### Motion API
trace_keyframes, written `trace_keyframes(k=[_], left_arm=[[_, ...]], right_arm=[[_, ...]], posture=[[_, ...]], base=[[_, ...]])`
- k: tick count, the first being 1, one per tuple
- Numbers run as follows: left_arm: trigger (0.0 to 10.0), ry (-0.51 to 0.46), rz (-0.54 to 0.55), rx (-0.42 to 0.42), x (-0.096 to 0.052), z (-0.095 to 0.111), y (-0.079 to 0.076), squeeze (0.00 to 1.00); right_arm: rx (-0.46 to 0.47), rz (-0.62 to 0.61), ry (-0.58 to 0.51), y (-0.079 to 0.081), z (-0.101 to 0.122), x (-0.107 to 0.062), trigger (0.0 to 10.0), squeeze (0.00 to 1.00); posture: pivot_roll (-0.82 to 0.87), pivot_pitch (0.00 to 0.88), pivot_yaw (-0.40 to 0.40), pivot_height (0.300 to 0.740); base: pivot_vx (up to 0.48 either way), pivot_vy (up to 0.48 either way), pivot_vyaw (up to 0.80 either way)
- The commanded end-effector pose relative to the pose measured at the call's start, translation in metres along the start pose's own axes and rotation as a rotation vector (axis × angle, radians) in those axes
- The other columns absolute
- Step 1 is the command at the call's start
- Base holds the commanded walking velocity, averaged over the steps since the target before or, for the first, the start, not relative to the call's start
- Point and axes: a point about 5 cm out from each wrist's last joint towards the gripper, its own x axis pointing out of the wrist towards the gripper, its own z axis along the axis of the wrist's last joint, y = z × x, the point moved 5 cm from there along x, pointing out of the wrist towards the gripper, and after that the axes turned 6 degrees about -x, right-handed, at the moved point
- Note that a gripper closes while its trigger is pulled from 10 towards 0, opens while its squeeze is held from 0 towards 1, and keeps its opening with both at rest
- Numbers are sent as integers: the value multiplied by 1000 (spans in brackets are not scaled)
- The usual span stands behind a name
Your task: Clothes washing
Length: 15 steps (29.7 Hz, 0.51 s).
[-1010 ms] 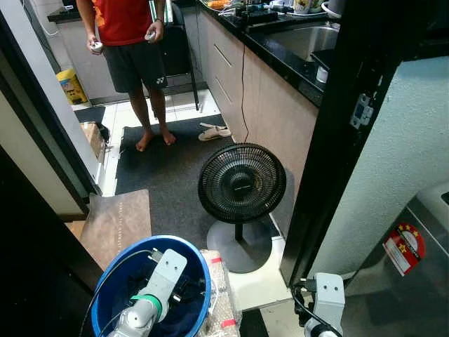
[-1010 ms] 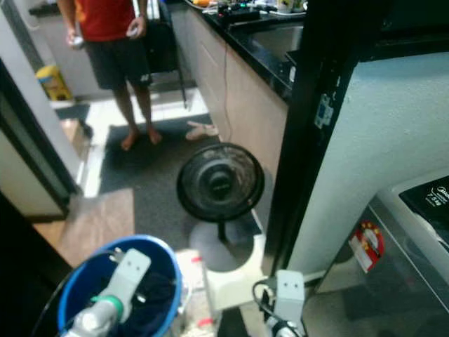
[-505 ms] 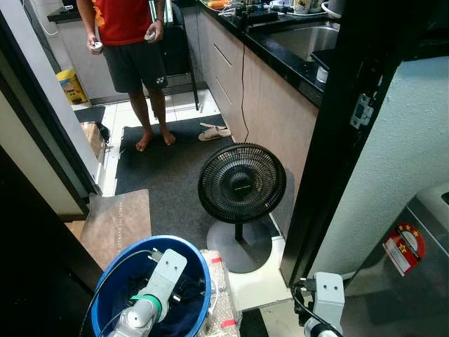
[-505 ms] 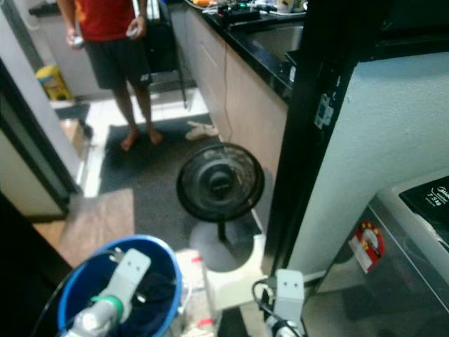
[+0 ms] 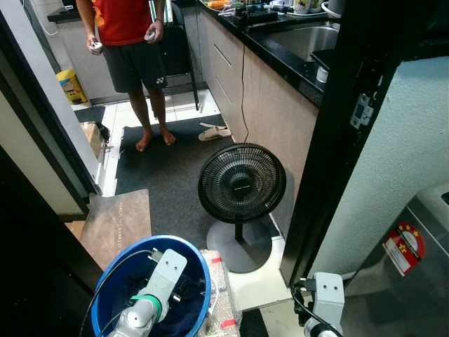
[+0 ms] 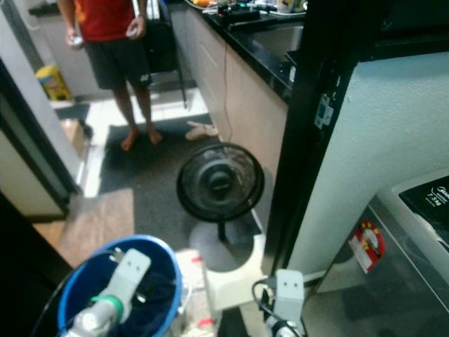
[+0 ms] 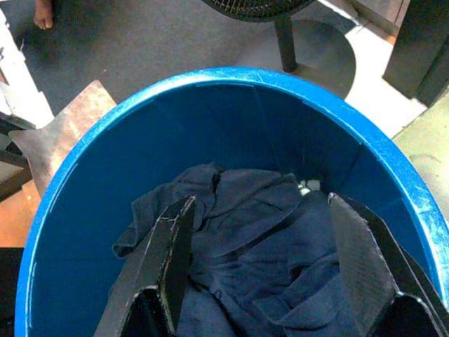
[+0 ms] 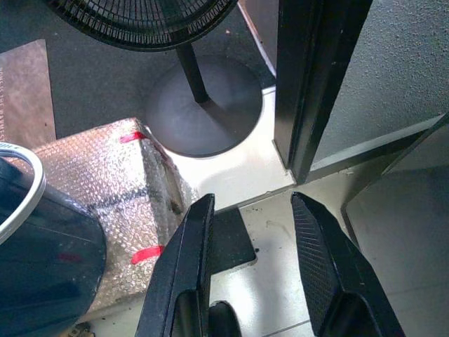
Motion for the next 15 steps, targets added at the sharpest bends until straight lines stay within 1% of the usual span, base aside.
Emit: trace_keyframes(k=[1,15], left_arm=[[10000,34,2,11,-4,-12,1,0],[10000,36,-5,11,-4,-13,-2,0]], right_arm=[[2,6,12,3,-5,-2,10000,0],[1,3,11,2,-5,-2,10000,0]], posture=[[-204,26,121,740],[-216,29,127,740]], base=[[0,0,0],[0,0,0]])
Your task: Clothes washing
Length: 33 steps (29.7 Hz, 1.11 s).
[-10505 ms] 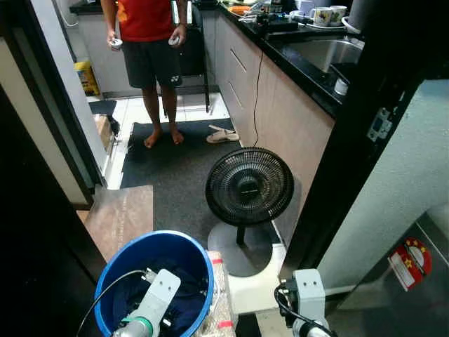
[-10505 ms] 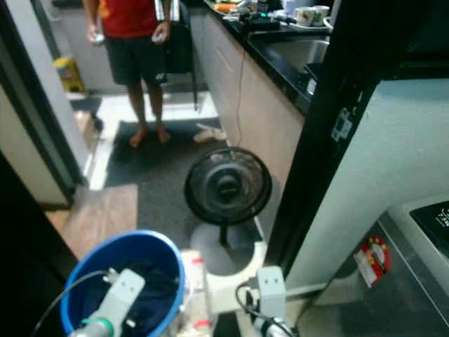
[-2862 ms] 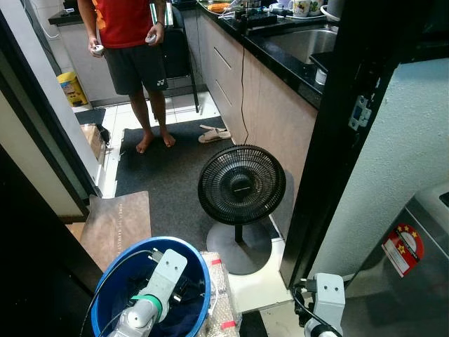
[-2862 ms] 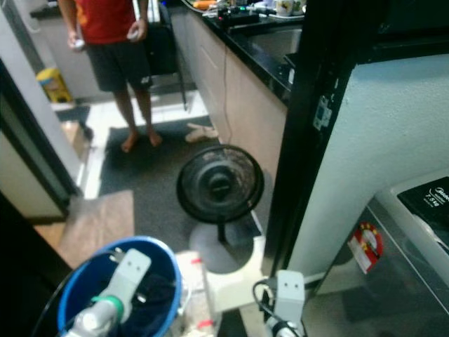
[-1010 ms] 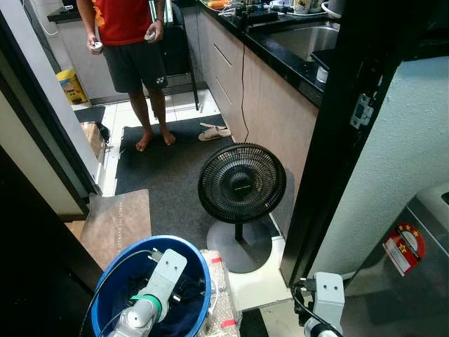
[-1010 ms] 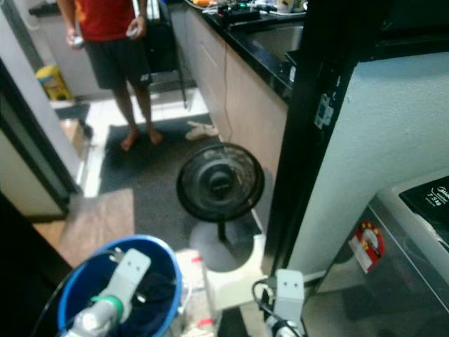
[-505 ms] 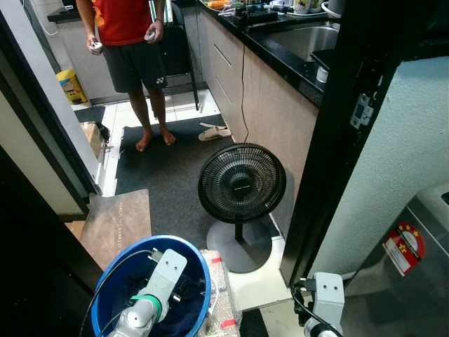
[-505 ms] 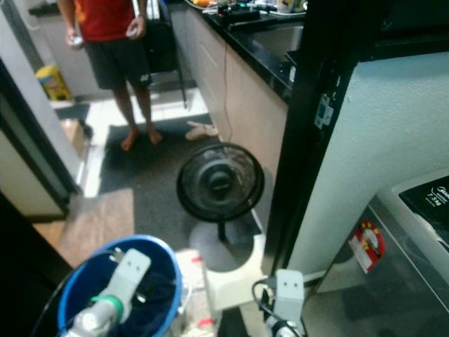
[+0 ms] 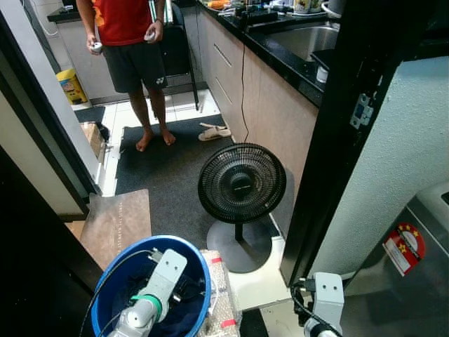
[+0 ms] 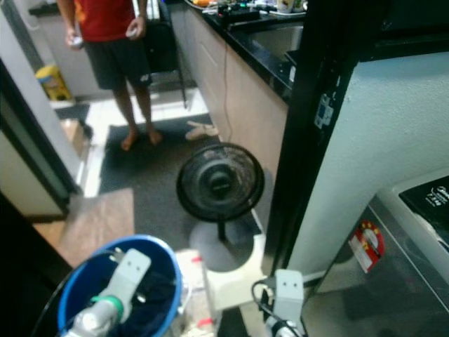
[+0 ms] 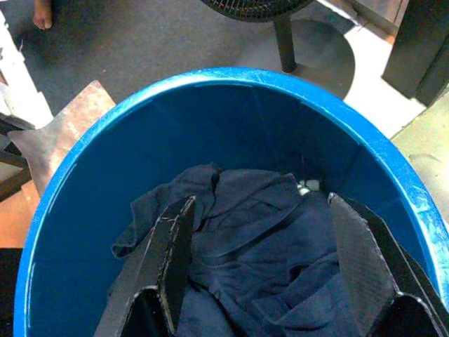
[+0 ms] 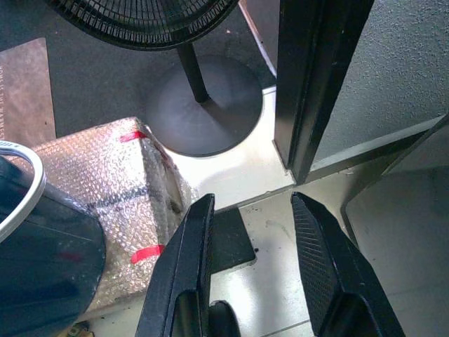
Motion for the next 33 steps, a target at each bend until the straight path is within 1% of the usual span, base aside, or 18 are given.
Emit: trace_keyframes(k=[1,9,33], left_arm=[[10000,36,-2,11,-4,-12,0,0],[10000,35,-3,15,-3,-11,1,0],[10000,35,1,8,-3,-12,0,0]], right_arm=[[6,1,11,1,-4,-2,10000,0],[11,2,13,4,-5,-2,10000,0],[8,3,13,3,-5,-2,10000,0]], posture=[[-216,29,127,740],[-212,31,129,740],[-207,33,120,740]], base=[[0,0,0],[0,0,0],[0,0,0]])
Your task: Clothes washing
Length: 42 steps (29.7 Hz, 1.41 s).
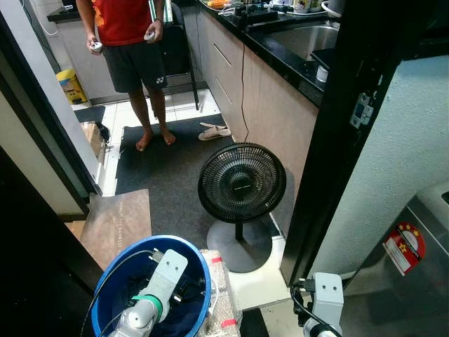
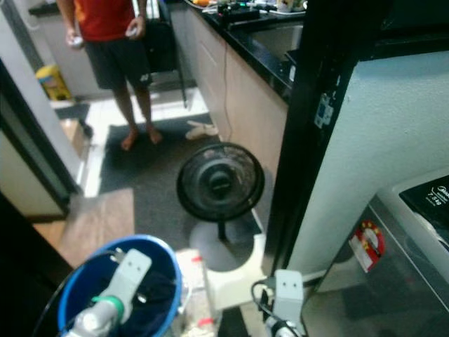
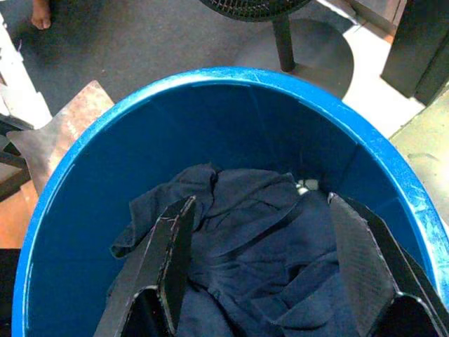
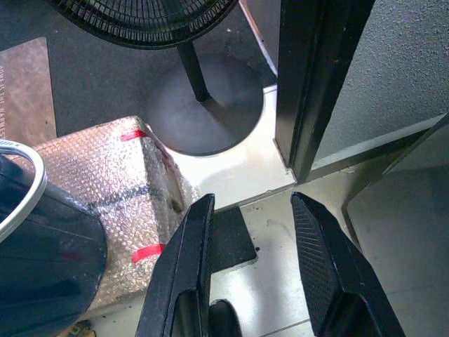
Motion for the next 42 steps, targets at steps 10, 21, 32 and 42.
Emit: trace_keyframes(k=[10,21,32,42], left_arm=[[10000,35,4,7,-4,-12,1,0],[10000,36,6,6,-4,-13,1,0],[10000,47,24,-70,-2,-11,3,0],[10000,57,68,-203,1,-7,13,0]], right_arm=[[7,5,12,3,-4,-2,10000,0],[7,7,12,3,-5,-2,10000,0],[6,14,-1,5,1,0,10000,0],[17,43,-63,15,20,7,10000,0]], posture=[[-205,34,120,740],[-204,37,121,740],[-198,30,111,740],[-173,35,104,740]], base=[[0,0,0],[0,0,0],[0,0,0],[0,0,0]])
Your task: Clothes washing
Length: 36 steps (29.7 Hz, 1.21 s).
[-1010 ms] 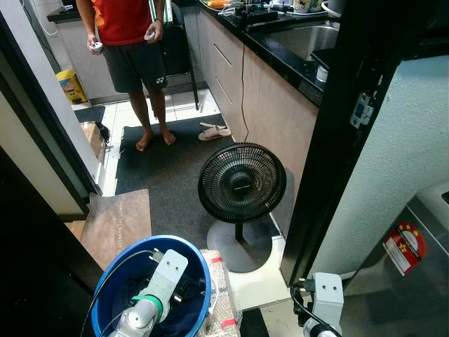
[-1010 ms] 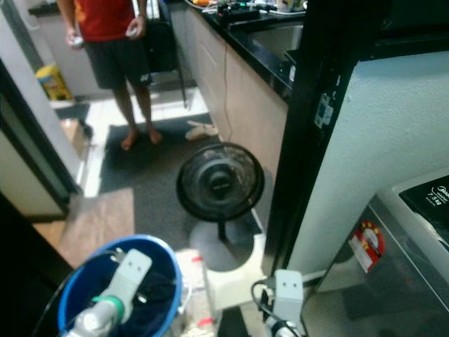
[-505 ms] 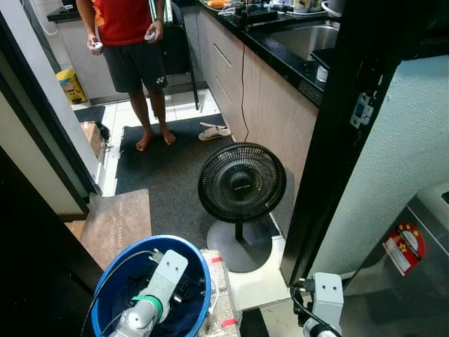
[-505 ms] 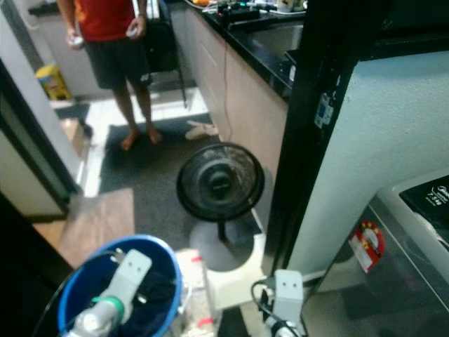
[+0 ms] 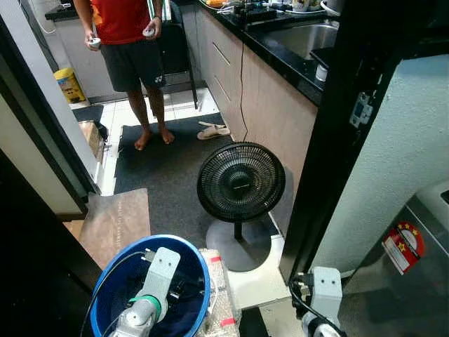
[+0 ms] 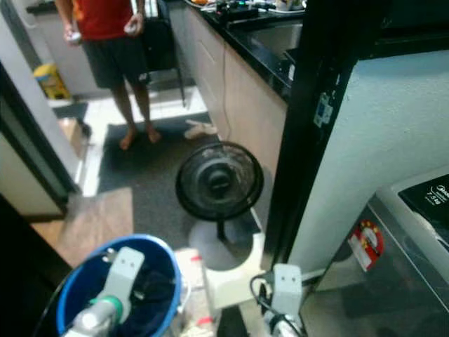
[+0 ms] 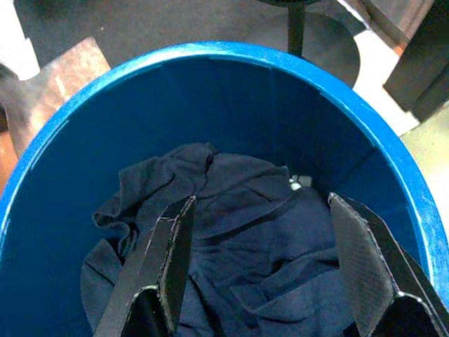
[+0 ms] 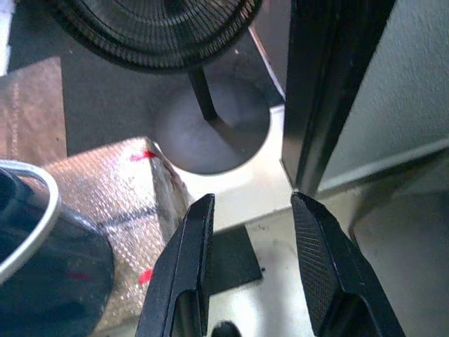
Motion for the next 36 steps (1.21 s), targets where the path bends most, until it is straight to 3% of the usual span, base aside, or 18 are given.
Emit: trace_keyframes(k=[1,7,9,11,14,15,18,20,22,26,29,30,32,33,36], left_arm=[[10000,15,12,-26,0,-2,4,0],[10000,-33,12,-2,1,11,8,0],[10000,-121,29,35,-1,31,15,0],[10000,-134,34,35,-1,35,16,0],[10000,-246,48,-18,-5,69,21,0],[10000,-246,48,-18,-5,69,21,0],[10000,-341,43,-47,-14,104,24,0],[10000,-341,43,-47,-14,104,24,0],[10000,-434,48,-24,-25,129,25,0],[10000,-538,77,16,-39,153,30,0],[10000,-538,77,16,-39,153,30,0],[10000,-568,105,14,-45,160,40,0],[10000,-568,105,14,-45,160,40,0],[10000,-576,137,9,-48,162,52,0],[10000,-559,146,-6,-47,157,56,0]], right_arm=[[14,16,-1,7,0,0,10000,0],[37,31,-43,15,12,4,10000,0],[54,62,-123,26,32,8,10000,0],[56,66,-136,27,36,8,10000,0],[71,97,-284,34,78,13,10000,0],[71,97,-284,34,78,13,10000,0],[57,126,-425,39,123,13,10000,0],[57,126,-425,39,123,13,10000,0],[42,155,-502,44,146,8,10000,0],[2,191,-592,54,170,-1,10000,0],[2,191,-592,54,170,-1,10000,0],[-18,215,-641,62,184,-7,10000,0],[-18,215,-641,62,184,-7,10000,0],[-18,238,-673,71,196,-10,10000,0],[-24,264,-656,79,197,-7,10000,0]], posture=[[-173,35,104,740],[-142,34,111,740],[-96,42,95,740],[-96,42,95,740],[-60,48,69,740],[-60,48,69,740],[-39,53,55,740],[-39,53,55,740],[-26,55,47,740],[-18,57,43,740],[-18,57,43,740],[-12,57,34,740],[-12,57,34,740],[-6,59,19,740],[-1,81,-27,740]], base=[[0,0,0],[0,0,0],[0,0,0],[0,0,0],[0,0,0],[0,0,0],[0,0,0],[0,0,0],[0,0,0],[0,0,0],[0,0,0],[0,0,0],[0,0,0],[0,0,0],[0,0,0]])
